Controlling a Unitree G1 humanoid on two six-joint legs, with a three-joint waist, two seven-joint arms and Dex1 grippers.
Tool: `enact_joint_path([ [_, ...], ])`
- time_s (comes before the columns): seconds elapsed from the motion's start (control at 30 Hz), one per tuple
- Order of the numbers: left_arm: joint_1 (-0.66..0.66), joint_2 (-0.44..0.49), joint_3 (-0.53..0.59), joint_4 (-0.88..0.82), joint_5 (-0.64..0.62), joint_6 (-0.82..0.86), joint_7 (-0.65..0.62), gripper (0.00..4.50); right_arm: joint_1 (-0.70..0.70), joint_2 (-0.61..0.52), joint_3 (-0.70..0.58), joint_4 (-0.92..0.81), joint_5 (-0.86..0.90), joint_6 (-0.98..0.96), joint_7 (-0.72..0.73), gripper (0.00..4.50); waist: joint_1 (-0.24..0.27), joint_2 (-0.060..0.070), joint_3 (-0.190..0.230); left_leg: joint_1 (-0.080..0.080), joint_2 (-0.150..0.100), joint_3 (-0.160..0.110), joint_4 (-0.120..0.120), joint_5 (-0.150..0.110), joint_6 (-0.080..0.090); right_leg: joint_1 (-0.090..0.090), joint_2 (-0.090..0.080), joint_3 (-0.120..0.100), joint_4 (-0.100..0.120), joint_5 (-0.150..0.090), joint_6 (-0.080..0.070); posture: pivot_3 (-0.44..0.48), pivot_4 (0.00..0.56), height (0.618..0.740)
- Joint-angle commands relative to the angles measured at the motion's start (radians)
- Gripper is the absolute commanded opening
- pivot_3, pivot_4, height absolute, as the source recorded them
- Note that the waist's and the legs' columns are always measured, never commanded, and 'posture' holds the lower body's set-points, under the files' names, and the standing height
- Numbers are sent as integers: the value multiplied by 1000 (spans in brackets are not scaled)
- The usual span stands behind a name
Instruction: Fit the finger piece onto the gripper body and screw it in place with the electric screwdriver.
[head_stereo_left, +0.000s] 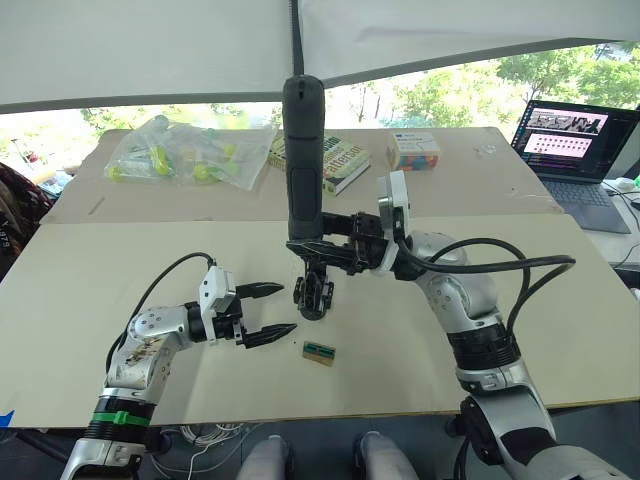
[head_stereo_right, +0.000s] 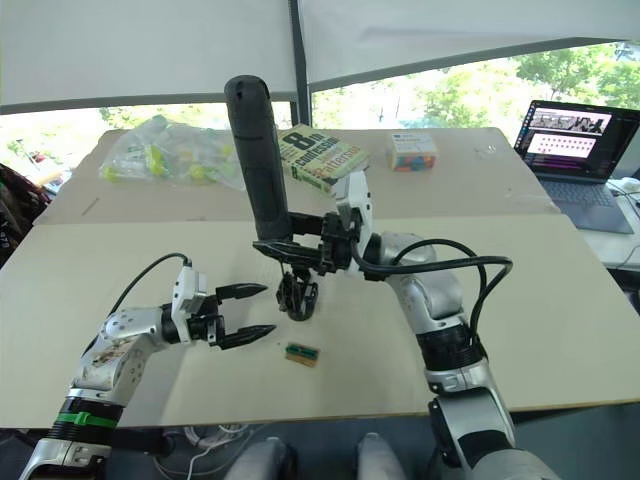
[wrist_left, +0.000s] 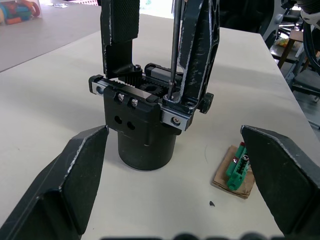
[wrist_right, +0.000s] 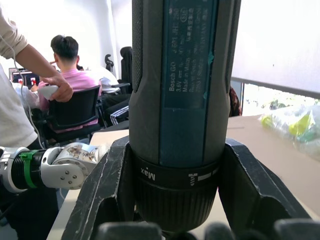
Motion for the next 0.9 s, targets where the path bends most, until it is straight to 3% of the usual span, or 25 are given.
enact_joint_path([
  [0.03, -1, -5, 0, -29, -8, -10, 2, 4500, -13, -2, -17, -39, 22, -1, 7, 1913, 0, 0, 0, 0, 0, 0, 0, 0, 0, 0, 0, 0, 0, 0, 0, 0, 150, 740],
  [0.9, -46, -53, -37, 105, 82, -93, 37, 4500, -16, 24, -8, -29, -3, -23, -11, 1913, 1, 0, 0, 0, 0, 0, 0, 0, 0, 0, 0, 0, 0, 0, 0, 0, 150, 740],
])
